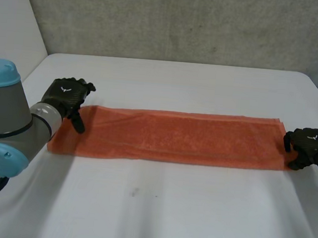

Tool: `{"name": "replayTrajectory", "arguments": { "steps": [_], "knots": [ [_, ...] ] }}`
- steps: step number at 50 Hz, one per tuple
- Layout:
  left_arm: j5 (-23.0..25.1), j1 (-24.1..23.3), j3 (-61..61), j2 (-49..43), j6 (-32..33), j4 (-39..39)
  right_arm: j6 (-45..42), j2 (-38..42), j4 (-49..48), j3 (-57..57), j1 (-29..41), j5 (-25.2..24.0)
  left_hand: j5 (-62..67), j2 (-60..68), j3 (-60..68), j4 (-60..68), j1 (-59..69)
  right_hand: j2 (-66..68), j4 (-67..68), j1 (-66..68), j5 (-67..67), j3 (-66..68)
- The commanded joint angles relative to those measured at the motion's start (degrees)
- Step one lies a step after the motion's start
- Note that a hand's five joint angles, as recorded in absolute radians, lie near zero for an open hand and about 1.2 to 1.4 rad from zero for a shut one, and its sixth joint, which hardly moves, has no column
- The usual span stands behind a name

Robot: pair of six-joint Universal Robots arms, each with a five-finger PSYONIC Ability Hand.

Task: Fold the laundry

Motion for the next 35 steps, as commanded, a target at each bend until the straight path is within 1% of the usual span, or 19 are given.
{"name": "replayTrajectory", "arguments": {
  "steps": [1,4,6,7,9,13,14,17,18,19,21,22,23,25,28,29,30,33,35],
  "knots": [
    [-0.09,0.00,0.00,0.04,0.00,0.00,-0.15,0.01,0.14,0.49,-0.29,-0.35,-0.59,-0.92,-1.47,-1.05,-1.30,2.33,2.01,8.00,1.31,2.12],
    [0.00,0.09,0.00,0.04,0.00,0.00,-0.23,0.01,0.14,0.49,-0.38,-0.18,-0.59,-0.92,-1.47,-1.05,-1.30,3.83,3.51,9.50,2.81,3.62],
    [-0.09,0.00,0.00,0.04,0.00,0.00,-0.32,0.01,0.05,0.49,-0.38,0.00,-0.59,-0.92,-1.47,-1.05,-1.30,9.69,9.36,15.36,8.67,9.48],
    [-0.09,0.00,-0.09,0.13,0.00,0.00,-0.32,0.10,-0.12,0.32,-0.38,0.26,-0.59,-0.92,-1.47,-1.05,-1.30,21.55,21.23,27.22,20.54,21.34],
    [-0.09,0.09,0.00,0.13,0.00,0.00,-0.41,0.19,-0.21,-0.03,-0.38,0.53,-0.59,-0.92,-1.47,-1.05,-1.30,36.68,36.35,42.35,35.66,36.47],
    [0.00,0.35,-0.53,0.40,0.00,0.00,-0.76,0.45,-0.39,-0.56,-0.82,1.23,-0.59,-0.92,-1.47,-1.05,-1.30,36.75,36.43,42.42,35.74,36.54],
    [0.00,0.35,-0.61,0.40,0.00,0.00,-2.15,1.06,-0.56,-2.04,-2.90,3.75,-0.59,-0.92,-1.47,-1.05,-1.30,36.75,36.43,42.42,35.74,36.54],
    [-0.09,0.35,-0.70,0.66,0.00,0.00,-4.44,1.16,-0.83,-3.63,-4.76,7.11,-0.59,-0.92,-1.47,-1.05,-1.30,36.75,36.43,42.42,35.74,36.54],
    [-0.09,0.35,-0.70,0.92,0.00,0.00,-6.71,0.98,-1.00,-5.03,-5.81,9.56,-0.59,-0.92,-1.47,-1.05,-1.30,36.75,36.43,42.42,35.74,36.54],
    [-0.09,0.44,-0.79,1.10,0.00,0.00,-7.87,0.89,-1.09,-5.65,-6.35,10.80,-0.59,-0.92,-1.47,-1.05,-1.30,36.75,36.43,42.42,35.74,36.54],
    [-0.09,0.44,-0.79,1.45,0.00,0.00,-10.24,0.72,-1.00,-6.97,-6.79,12.82,-0.59,-0.92,-1.47,-1.05,-1.30,36.75,36.43,42.42,35.74,36.54],
    [-0.09,0.44,-0.79,1.45,0.00,0.00,-10.25,0.72,-1.00,-6.98,-6.79,12.83,-0.59,-0.92,-1.47,-1.05,-1.30,36.75,36.43,42.42,35.74,36.54],
    [-0.09,0.61,-0.70,1.63,0.00,0.00,-13.21,0.54,-1.00,-9.50,-6.70,15.01,-0.59,-0.92,-1.47,-1.05,-1.30,36.75,36.43,42.42,35.74,36.54],
    [-0.09,0.62,-0.70,1.71,0.00,0.00,-13.15,0.28,-0.48,-10.66,-6.09,15.12,-0.59,-0.92,-1.47,-1.05,-1.30,36.75,36.43,42.42,35.74,36.54],
    [-0.09,0.62,-0.70,1.71,0.00,0.00,-10.44,-0.86,-0.48,-13.21,-0.92,15.12,-0.59,-0.92,-1.47,-1.05,-1.30,36.75,36.43,42.42,35.74,36.54],
    [-0.18,0.62,-0.70,1.71,0.00,0.00,-10.43,-0.87,-0.48,-13.22,-0.90,15.12,-0.59,-0.92,-1.47,-1.05,-1.30,36.75,36.43,42.42,35.74,36.54],
    [-0.26,0.62,-0.70,1.71,0.00,0.00,-9.56,-1.21,-0.48,-14.00,0.92,15.03,-0.59,-0.92,-1.47,-1.05,-1.30,36.75,36.43,42.42,35.74,36.54],
    [-0.35,0.53,-0.79,1.71,0.00,0.00,-5.60,-2.18,-0.48,-17.86,12.42,14.94,-0.59,-0.92,-1.47,-1.05,-1.30,36.75,36.43,42.42,35.74,36.54],
    [-0.44,0.53,-0.79,1.71,-0.09,0.00,-5.24,-2.36,-0.48,-19.01,16.65,14.68,-0.59,-0.92,-1.47,-1.05,-1.30,36.75,36.43,42.42,35.74,36.54]
  ]
}}
